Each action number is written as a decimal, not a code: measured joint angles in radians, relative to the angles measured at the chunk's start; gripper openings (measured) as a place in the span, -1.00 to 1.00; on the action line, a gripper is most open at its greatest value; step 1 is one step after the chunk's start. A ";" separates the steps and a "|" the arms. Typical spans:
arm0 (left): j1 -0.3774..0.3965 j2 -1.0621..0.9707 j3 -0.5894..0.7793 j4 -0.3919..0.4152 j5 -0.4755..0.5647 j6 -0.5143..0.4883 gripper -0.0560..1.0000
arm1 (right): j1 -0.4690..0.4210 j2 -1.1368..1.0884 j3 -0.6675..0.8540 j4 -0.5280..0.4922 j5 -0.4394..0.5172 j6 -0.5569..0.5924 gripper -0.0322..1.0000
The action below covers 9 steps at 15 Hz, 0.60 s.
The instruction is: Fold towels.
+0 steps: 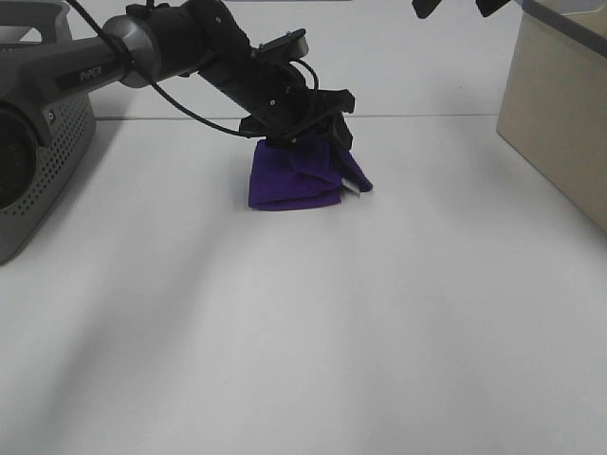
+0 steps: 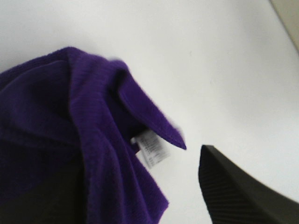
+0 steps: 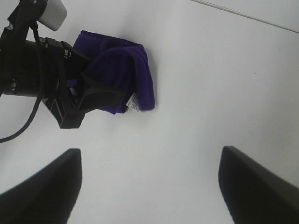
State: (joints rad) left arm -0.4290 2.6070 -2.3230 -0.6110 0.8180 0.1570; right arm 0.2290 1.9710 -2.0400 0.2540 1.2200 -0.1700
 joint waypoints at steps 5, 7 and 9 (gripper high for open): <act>0.000 0.000 0.000 -0.273 -0.099 0.067 0.23 | 0.000 -0.056 0.000 0.000 0.001 0.000 0.59; 0.002 0.000 0.000 -0.399 -0.106 0.146 0.23 | 0.000 -0.077 0.000 0.000 0.001 0.000 0.59; 0.003 0.000 0.000 -0.576 -0.116 0.292 0.23 | 0.000 -0.087 0.000 0.000 0.001 0.000 0.59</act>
State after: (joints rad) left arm -0.4260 2.6070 -2.3230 -1.1870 0.7020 0.4490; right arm 0.2290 1.8840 -2.0400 0.2540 1.2210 -0.1700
